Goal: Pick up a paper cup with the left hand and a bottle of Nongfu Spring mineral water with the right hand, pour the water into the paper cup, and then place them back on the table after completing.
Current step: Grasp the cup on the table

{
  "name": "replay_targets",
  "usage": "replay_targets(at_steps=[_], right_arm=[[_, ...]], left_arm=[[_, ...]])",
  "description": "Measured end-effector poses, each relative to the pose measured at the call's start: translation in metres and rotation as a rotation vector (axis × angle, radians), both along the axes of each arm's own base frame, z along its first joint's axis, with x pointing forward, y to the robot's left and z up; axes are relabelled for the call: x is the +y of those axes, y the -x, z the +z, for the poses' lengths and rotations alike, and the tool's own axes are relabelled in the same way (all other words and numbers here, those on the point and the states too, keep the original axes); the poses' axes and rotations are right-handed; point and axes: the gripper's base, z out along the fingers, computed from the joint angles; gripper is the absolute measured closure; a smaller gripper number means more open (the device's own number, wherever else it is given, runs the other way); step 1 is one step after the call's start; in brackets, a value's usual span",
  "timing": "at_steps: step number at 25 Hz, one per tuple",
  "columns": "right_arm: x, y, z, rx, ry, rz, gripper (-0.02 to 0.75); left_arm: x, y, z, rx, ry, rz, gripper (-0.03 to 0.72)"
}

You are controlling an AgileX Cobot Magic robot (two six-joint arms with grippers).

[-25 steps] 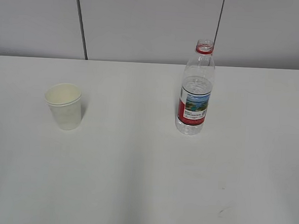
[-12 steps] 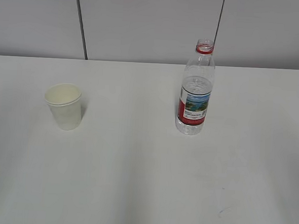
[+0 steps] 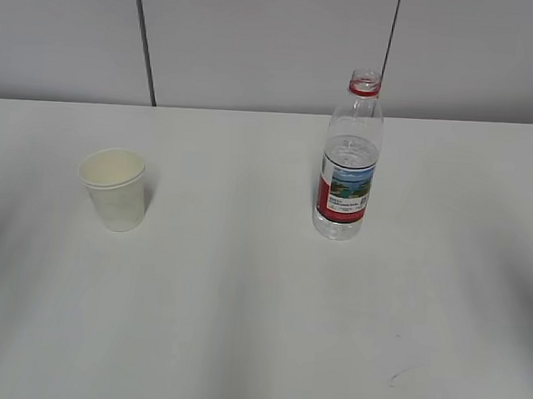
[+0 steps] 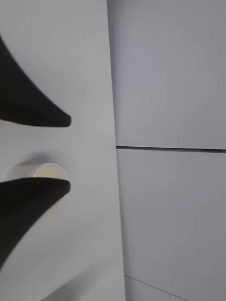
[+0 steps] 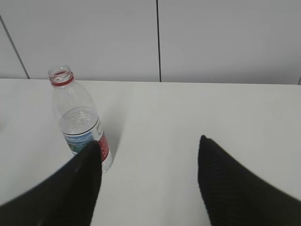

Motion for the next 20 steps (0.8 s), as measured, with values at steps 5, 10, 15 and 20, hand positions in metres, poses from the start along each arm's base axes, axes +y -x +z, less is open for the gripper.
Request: replay_targets(at_steps=[5, 10, 15, 20], right_arm=[[0.000, -0.021, -0.028, 0.023, 0.001, -0.017, 0.259], [-0.002, -0.029, -0.055, 0.003, 0.005, -0.036, 0.259], [-0.003, -0.032, -0.077, -0.049, 0.040, -0.039, 0.259], [-0.001, -0.039, -0.083, -0.060, 0.054, -0.016, 0.259]], left_arm=[[0.000, -0.001, -0.034, -0.031, 0.023, 0.001, 0.449], [0.001, 0.008, -0.076, 0.000, 0.018, 0.001, 0.449], [0.002, 0.015, -0.094, -0.049, 0.025, 0.001, 0.449], [0.001, 0.009, -0.099, -0.035, 0.023, 0.001, 0.449]])
